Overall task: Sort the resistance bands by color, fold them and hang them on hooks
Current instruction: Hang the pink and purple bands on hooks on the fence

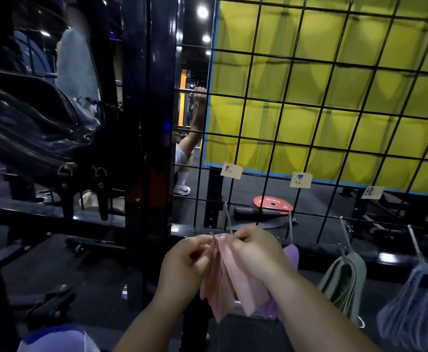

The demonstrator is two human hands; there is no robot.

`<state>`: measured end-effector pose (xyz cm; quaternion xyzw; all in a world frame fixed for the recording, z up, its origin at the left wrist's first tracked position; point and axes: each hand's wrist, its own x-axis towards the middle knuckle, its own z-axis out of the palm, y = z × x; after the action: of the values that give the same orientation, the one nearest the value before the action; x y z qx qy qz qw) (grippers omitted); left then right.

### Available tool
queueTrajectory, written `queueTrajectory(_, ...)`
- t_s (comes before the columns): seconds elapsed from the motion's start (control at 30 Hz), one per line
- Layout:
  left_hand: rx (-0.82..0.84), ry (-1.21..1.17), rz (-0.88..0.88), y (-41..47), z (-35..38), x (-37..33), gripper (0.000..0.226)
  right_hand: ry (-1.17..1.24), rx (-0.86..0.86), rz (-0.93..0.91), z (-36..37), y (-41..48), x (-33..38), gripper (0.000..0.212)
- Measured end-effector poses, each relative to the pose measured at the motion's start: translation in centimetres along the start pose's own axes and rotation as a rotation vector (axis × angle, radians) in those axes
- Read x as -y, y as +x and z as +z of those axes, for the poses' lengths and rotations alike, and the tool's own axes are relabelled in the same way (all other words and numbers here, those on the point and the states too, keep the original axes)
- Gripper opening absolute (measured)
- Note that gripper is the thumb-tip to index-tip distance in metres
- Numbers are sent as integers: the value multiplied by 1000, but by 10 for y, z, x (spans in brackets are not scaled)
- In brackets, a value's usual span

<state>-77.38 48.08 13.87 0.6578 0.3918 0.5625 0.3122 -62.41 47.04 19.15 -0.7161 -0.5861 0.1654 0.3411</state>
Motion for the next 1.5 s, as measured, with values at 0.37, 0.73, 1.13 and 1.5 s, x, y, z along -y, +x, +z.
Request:
queueTrajectory(0.37,153,214,261,10,-2,8,43,382,139,26,-7,-2,-7,30)
queueTrajectory(0.73,279,203,210,10,-10,4,66,475,125,99,2,-2,-20,24)
queueTrajectory(1.13,258,-19,106,-1,-1,-9,41,486,72,89,7,-12,-22,28)
queueTrajectory(1.5,156,-256,-60,-7,10,-17,32,653,125,97,6,-13,-24,21)
